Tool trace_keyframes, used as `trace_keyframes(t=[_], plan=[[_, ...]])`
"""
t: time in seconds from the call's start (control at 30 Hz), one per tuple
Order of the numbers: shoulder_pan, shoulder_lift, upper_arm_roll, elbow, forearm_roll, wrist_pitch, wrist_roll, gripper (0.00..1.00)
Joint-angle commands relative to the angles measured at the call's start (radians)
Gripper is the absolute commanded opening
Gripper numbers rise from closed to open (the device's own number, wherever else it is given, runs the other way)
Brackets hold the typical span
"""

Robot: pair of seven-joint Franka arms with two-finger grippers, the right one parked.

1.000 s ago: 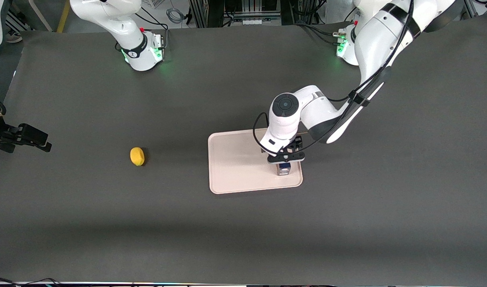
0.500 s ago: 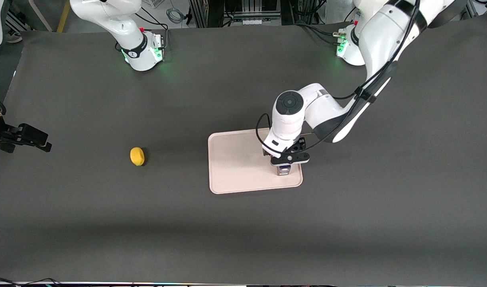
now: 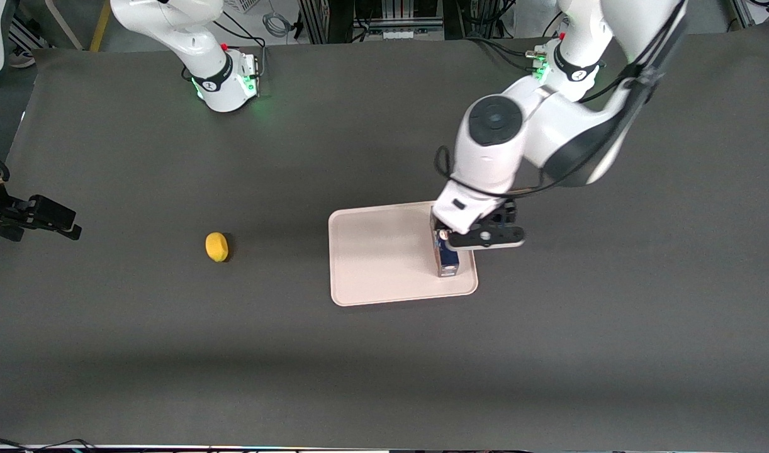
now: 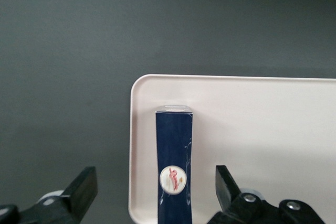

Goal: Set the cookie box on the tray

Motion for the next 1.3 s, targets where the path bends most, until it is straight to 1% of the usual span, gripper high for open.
trace_keyframes(t=[0.0,0.1,0.2,0.27,0.37,0.43,0.7,0.87,0.93,1.03,1.27], plan=[[0.016,-0.092,0.101,0.048,-0.097,-0.100,0.246,1.00],[0.020,-0.132,0.175,0.058,-0.155,-0.137,0.389,1.00],[0.036,-0.185,0.261,0.059,-0.227,-0.160,0.544,1.00],[0.039,-0.212,0.324,0.056,-0.262,-0.179,0.645,1.00],[0.050,-0.238,0.397,0.055,-0.285,-0.214,0.768,1.00],[0.064,-0.251,0.422,0.050,-0.292,-0.232,0.817,1.00],[0.075,-0.322,0.502,-0.011,-0.295,-0.237,0.834,1.00],[0.073,-0.371,0.566,-0.088,-0.350,-0.200,0.894,1.00],[0.069,-0.402,0.586,-0.143,-0.355,-0.156,0.905,1.00],[0.064,-0.440,0.591,-0.205,-0.355,-0.120,0.889,1.00],[0.063,-0.465,0.608,-0.214,-0.356,-0.143,0.891,1.00]])
